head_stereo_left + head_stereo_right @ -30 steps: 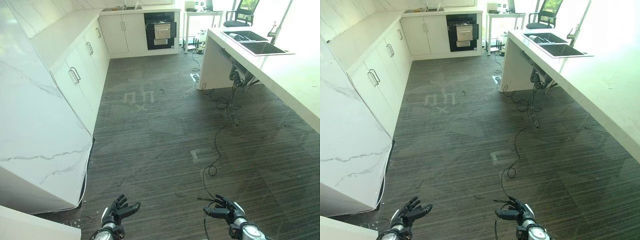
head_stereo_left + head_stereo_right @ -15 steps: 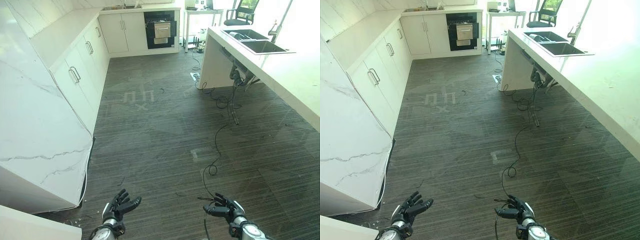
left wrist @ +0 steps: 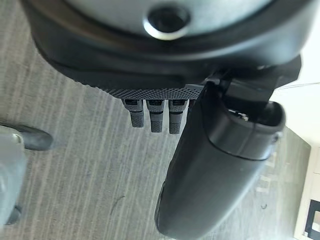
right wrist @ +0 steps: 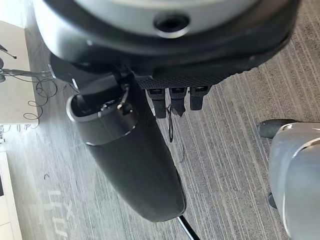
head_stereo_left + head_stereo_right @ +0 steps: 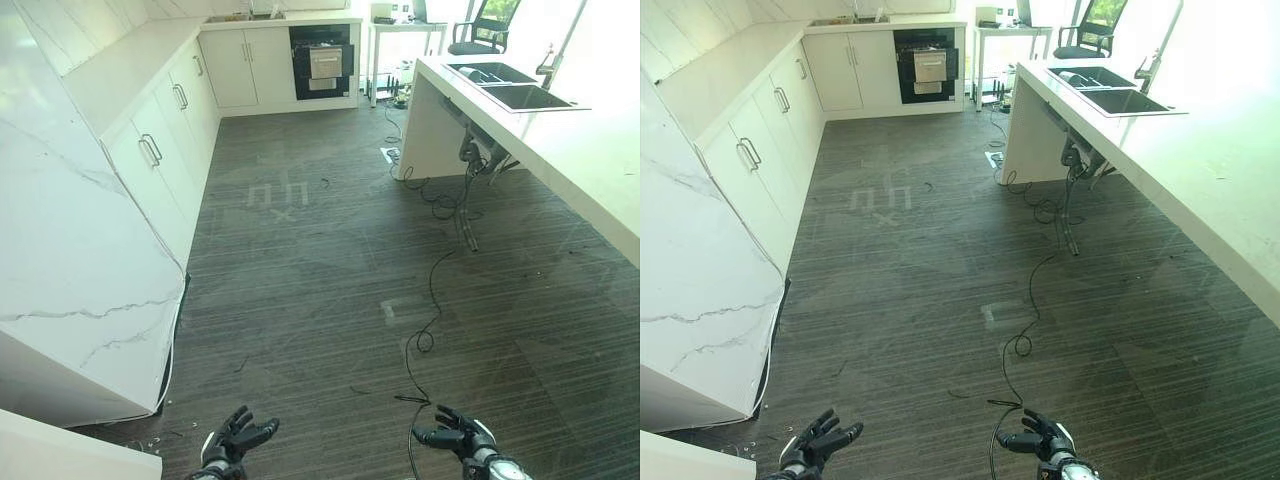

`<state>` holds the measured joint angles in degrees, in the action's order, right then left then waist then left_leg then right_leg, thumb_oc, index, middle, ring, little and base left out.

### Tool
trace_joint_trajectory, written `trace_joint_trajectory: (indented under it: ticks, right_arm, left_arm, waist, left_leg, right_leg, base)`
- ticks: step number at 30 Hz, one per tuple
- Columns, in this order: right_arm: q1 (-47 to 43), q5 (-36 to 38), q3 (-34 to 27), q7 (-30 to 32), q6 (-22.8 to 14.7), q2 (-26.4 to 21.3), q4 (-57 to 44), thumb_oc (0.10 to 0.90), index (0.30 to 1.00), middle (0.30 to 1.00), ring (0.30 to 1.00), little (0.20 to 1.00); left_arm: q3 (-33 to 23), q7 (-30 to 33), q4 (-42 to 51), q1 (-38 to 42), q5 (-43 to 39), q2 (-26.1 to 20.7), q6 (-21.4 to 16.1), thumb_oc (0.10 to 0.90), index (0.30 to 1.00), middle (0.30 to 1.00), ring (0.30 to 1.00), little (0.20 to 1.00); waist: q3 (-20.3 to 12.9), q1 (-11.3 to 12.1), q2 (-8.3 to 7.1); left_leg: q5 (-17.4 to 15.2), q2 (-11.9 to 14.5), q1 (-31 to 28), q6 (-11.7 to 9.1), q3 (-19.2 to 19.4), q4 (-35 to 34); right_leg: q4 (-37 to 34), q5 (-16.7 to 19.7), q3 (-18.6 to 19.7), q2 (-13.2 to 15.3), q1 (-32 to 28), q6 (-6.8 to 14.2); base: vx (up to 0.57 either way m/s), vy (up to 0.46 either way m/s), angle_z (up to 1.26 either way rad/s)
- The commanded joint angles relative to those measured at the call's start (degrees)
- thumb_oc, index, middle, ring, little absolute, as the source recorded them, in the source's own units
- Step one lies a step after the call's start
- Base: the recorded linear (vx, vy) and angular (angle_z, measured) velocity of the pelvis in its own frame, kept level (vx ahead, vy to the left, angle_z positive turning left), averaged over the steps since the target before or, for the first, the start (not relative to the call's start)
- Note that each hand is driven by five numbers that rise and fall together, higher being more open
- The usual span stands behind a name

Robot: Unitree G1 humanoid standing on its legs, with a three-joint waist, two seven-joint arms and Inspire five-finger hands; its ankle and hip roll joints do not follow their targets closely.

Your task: Place the dishes in the dishwasher.

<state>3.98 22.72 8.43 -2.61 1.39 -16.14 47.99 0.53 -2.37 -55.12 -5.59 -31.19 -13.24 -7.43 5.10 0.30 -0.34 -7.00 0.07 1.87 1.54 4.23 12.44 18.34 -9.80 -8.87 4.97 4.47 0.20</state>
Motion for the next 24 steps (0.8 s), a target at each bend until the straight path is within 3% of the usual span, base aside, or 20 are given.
trace_joint_trajectory:
  ticks: [1, 10, 12, 13, 15, 16, 17, 19, 20, 21, 22, 24]
  right_arm:
    - [-2.8, 2.0, -1.1, -1.0, -4.5, -1.2, -4.3, 0.800, 0.900, 0.900, 0.900, 0.900]
    - [-1.8, 0.5, -1.0, -0.5, -4.5, -1.9, -12.3, 0.800, 0.900, 0.900, 0.900, 0.900]
    - [-1.6, -0.2, -1.3, -0.7, -4.4, -2.9, -16.5, 0.800, 0.900, 0.900, 0.900, 0.900]
    - [-1.5, -0.1, -1.7, -1.1, -4.6, -3.7, -18.6, 0.800, 0.900, 0.900, 0.900, 0.900]
    - [-1.5, -0.5, -2.1, -2.0, -5.5, -4.5, -20.3, 0.800, 0.900, 0.900, 0.900, 0.900]
    - [-1.3, -0.7, -2.5, -2.8, -6.0, -5.0, -21.5, 0.800, 0.900, 0.900, 0.900, 0.900]
    - [-1.2, -0.9, -2.7, -2.9, -6.0, -5.0, -22.3, 0.800, 0.900, 0.900, 0.900, 0.900]
    - [-1.4, -2.4, -2.8, -2.8, -5.8, -4.8, -24.3, 0.800, 0.900, 0.900, 0.900, 0.900]
    - [-1.5, -2.6, -2.7, -2.9, -5.6, -4.6, -25.3, 0.800, 0.900, 0.900, 0.900, 0.900]
    - [-0.6, -3.5, -2.8, -3.5, -5.8, -4.6, -27.6, 0.800, 0.900, 0.900, 0.900, 0.900]
    - [1.0, -3.6, -3.7, -4.7, -7.0, -5.0, -29.2, 0.800, 0.900, 0.900, 0.900, 0.900]
    - [1.8, -3.3, -4.4, -5.5, -8.0, -5.4, -30.3, 0.800, 0.900, 0.900, 0.900, 0.900]
  left_arm:
    - [0.7, -1.1, 3.5, 3.1, -0.4, -1.9, -3.8, 0.800, 0.900, 0.900, 0.900, 0.900]
    - [0.1, -0.7, 8.8, 2.4, -0.5, -2.1, -3.6, 0.800, 0.900, 0.900, 0.900, 0.900]
    - [-0.3, -1.0, 10.9, 2.4, -1.0, -2.0, -4.3, 0.800, 0.900, 0.900, 0.900, 0.900]
    - [-0.7, -1.5, 12.1, 2.2, -1.3, -2.1, -4.9, 0.800, 0.900, 0.900, 0.900, 0.900]
    - [-1.2, -2.1, 13.5, 1.5, -1.9, -2.0, -6.3, 0.800, 0.900, 0.900, 0.900, 0.900]
    - [-1.5, -2.2, 14.8, 0.5, -2.6, -1.9, -6.8, 0.800, 0.900, 0.900, 0.900, 0.900]
    - [-1.6, -2.3, 15.5, 0.1, -3.0, -1.9, -6.9, 0.800, 0.900, 0.900, 0.900, 0.900]
    - [-1.7, -2.6, 16.6, -0.8, -4.1, -1.7, -7.2, 0.800, 0.900, 0.900, 0.900, 0.900]
    - [-1.6, -2.6, 17.1, -1.3, -4.2, -1.5, -7.4, 0.800, 0.900, 0.900, 0.900, 0.900]
    - [-1.0, -1.7, 19.3, -2.7, -3.6, -1.4, -7.6, 0.800, 0.900, 0.900, 0.900, 0.900]
    - [-1.0, -1.6, 21.0, -4.2, -3.7, -1.6, -7.7, 0.800, 0.900, 0.900, 0.900, 0.900]
    - [-1.5, -2.0, 21.7, -5.0, -3.7, -1.6, -7.7, 0.800, 0.900, 0.900, 0.900, 0.900]
  waist:
    - [-1.8, 0.3, 0.08]
    - [-0.3, 0.0, 0.10]
    - [1.9, 0.1, -1.26]
    - [3.8, 0.6, -2.84]
    - [5.7, 1.1, -3.57]
    - [6.5, 1.4, -3.08]
    - [6.9, 1.6, -2.87]
    - [7.6, 2.1, -2.34]
    - [7.7, 2.3, -1.31]
    - [7.4, 2.2, 0.88]
    - [7.3, 2.5, 1.54]
    - [7.4, 2.8, 1.73]
  left_leg:
    - [-5.5, 0.9, 1.2, -0.7, 2.8, 4.8]
    - [-4.0, 1.3, 0.4, -1.3, 2.8, 4.8]
    - [-0.5, 0.0, -1.3, -1.9, 3.4, 4.8]
    - [5.2, -1.0, -2.1, -2.5, 3.0, 6.0]
    - [8.3, -2.0, 4.1, -3.0, 0.9, 17.5]
    - [10.0, -2.2, 7.4, -3.4, 0.4, 21.0]
    - [10.4, -2.1, 8.2, -3.4, 0.4, 19.9]
    - [11.4, -1.9, 7.0, -3.2, 0.9, 9.8]
    - [11.6, -0.5, 8.0, -3.5, 1.1, 4.8]
    - [10.0, 2.8, 13.6, -4.5, -0.3, 4.8]
    - [12.1, 4.0, 17.1, -5.6, -2.7, 4.8]
    - [13.9, 4.5, 18.4, -6.3, -3.1, 4.8]
  right_leg:
    - [-1.2, 0.8, -3.1, 0.2, -1.0, 2.8]
    - [-1.2, 0.6, -2.5, -0.6, -1.1, 1.7]
    - [-1.2, 1.0, -1.2, -0.1, -1.9, 0.7]
    - [-1.2, 1.0, 0.2, 0.6, -2.7, -0.3]
    - [-1.2, 1.8, 1.1, 0.4, -2.5, -1.2]
    - [-1.2, 2.1, 1.5, -0.5, -2.6, -1.6]
    - [-1.2, 2.1, 2.0, -0.9, -2.8, -1.5]
    - [-1.2, 1.4, 3.1, -1.8, -3.6, -0.7]
    - [-1.2, 0.8, 3.3, -3.0, -4.0, -0.5]
    - [-1.2, -0.4, 3.2, -5.7, -4.7, -0.5]
    - [-1.2, -1.5, 4.3, -7.3, -6.0, -0.8]
    - [-1.2, -2.7, 5.1, -8.1, -7.6, -1.2]
  base:
    - [0.05, -0.067, 0.00]
    - [0.04, -0.098, -0.01]
    - [0.10, -0.196, -0.10]
    - [0.04, -0.157, -0.18]
    - [0.03, -0.156, -0.19]
    - [0.06, -0.089, -0.08]
    - [0.10, -0.037, -0.14]
    - [0.16, 0.053, -0.54]
    - [0.28, 0.178, -0.47]
    - [0.39, 0.229, -0.29]
    - [0.42, 0.217, -0.03]
    - [0.36, 0.185, -0.01]
